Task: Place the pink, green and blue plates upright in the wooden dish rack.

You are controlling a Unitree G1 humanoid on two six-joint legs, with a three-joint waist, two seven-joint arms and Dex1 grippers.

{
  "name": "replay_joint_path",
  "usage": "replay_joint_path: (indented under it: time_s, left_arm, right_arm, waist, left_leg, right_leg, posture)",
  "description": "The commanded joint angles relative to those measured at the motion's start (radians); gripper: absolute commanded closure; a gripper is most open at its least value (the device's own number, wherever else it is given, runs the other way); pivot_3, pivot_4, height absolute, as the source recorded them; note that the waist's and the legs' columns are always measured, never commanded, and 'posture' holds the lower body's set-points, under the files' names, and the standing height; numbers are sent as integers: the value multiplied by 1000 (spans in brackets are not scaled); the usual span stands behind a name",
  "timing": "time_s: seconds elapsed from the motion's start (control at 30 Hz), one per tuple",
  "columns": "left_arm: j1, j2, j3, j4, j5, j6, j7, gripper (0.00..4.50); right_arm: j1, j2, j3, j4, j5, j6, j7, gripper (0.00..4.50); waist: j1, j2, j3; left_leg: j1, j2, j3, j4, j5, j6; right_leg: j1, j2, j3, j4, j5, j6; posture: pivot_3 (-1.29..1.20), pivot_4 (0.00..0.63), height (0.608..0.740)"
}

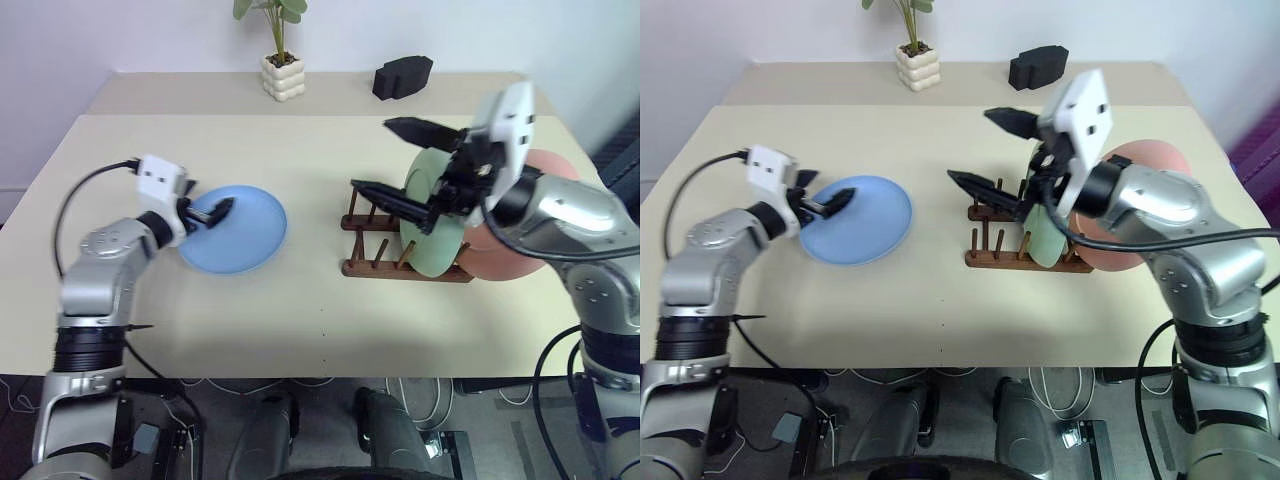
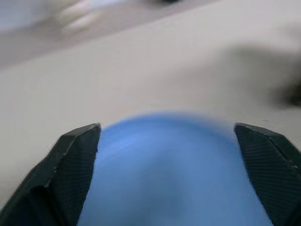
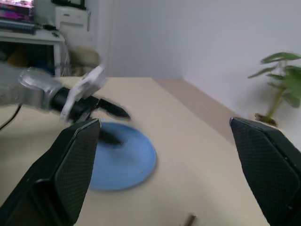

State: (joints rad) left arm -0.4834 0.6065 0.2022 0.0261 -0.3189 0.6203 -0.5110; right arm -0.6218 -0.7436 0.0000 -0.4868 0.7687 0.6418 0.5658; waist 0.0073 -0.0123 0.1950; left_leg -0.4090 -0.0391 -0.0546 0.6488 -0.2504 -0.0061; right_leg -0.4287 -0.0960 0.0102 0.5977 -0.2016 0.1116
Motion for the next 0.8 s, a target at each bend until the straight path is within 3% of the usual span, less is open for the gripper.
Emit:
replay_joint_path:
  time_s: [0.03,0.27,0.47,0.57,0.8]
  left_arm:
    - [-8,25,73,-39,-31,134,58,41]
    - [26,77,26,-71,-21,384,91,41]
    - [29,27,44,-29,-45,450,116,41]
    - [29,7,46,22,-38,436,125,811]
    - [9,-15,51,39,-45,408,126,4348]
  right_arm:
    - [-30,-24,18,-39,53,82,74,0]
    - [6,-7,32,-56,29,89,127,0]
    - [40,-4,44,-78,-1,89,146,0]
    - [66,-12,46,-98,-15,90,157,0]
    - [81,-24,47,-110,-36,102,172,0]
  waist:
    - [6,0,0]
    - [-1,-2,0]
    - [-2,-2,0]
    - [0,-2,0]
    - [4,-2,-1]
  left_leg:
    - [0,0,0,0,0,0]
    - [0,-1,-1,0,0,0]
    - [1,0,-1,0,1,-2]
    - [1,-1,-1,0,1,-2]
    - [1,-1,-1,0,2,-3]
  right_leg:
    - [0,0,0,0,0,0]
    - [1,-1,0,0,0,1]
    - [0,0,-1,1,1,0]
    - [0,-1,0,1,1,0]
    - [0,-1,0,1,1,0]
  posture:
    - [0,150,736]
    - [0,150,736]
    - [0,150,736]
    - [0,150,736]
    - [0,150,736]
